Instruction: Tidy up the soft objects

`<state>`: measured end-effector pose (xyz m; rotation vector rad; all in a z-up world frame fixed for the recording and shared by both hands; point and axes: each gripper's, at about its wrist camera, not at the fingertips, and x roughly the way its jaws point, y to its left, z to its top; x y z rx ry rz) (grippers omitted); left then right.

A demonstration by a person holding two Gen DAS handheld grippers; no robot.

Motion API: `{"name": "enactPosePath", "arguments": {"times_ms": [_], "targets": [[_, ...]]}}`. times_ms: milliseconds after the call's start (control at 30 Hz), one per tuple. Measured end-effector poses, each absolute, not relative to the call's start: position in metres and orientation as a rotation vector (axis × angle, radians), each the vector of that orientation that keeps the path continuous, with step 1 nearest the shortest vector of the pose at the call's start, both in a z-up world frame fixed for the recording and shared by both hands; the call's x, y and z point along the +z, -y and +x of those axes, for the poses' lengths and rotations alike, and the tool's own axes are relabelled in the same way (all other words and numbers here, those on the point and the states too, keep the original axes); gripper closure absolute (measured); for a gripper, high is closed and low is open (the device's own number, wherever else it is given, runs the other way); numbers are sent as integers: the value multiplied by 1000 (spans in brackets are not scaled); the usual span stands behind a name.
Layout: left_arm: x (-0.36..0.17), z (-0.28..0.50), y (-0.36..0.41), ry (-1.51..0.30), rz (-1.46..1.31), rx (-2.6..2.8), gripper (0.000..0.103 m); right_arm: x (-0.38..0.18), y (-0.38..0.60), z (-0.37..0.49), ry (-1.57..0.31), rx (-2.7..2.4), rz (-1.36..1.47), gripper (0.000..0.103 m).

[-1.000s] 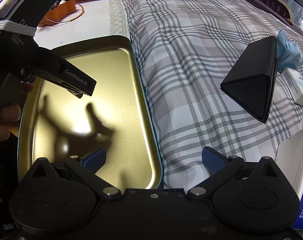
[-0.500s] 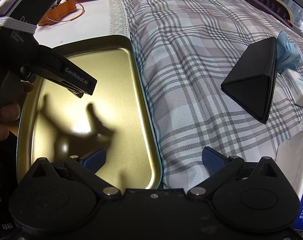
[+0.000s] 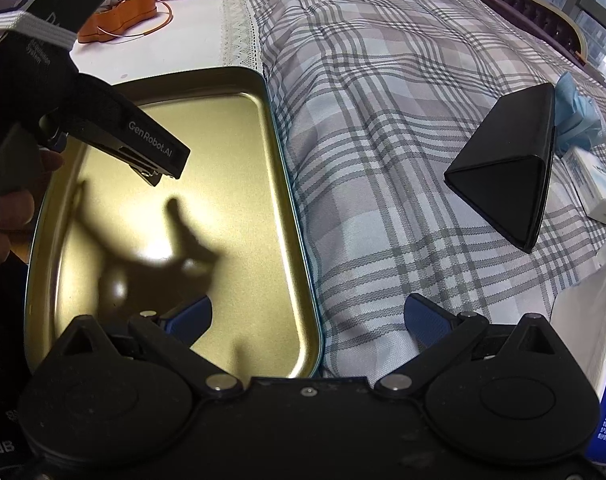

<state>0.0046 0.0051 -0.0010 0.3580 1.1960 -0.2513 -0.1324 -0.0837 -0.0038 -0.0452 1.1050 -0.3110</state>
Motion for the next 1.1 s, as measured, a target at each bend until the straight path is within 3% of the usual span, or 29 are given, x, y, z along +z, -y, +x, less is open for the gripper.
{"name": "enactPosePath", "arguments": {"times_ms": [600,900,1100], "targets": [[13,3,-13,-1088,321,-228,4,-3,67,-139,-1046,-325,-173,1],[26,-10,-8,-998,301,-303,6,105,80,-202,-748,-491,-119,1],[33,-30,5,-918,352,-397,7,163,143,-261,-604,-668,132,1]]}}
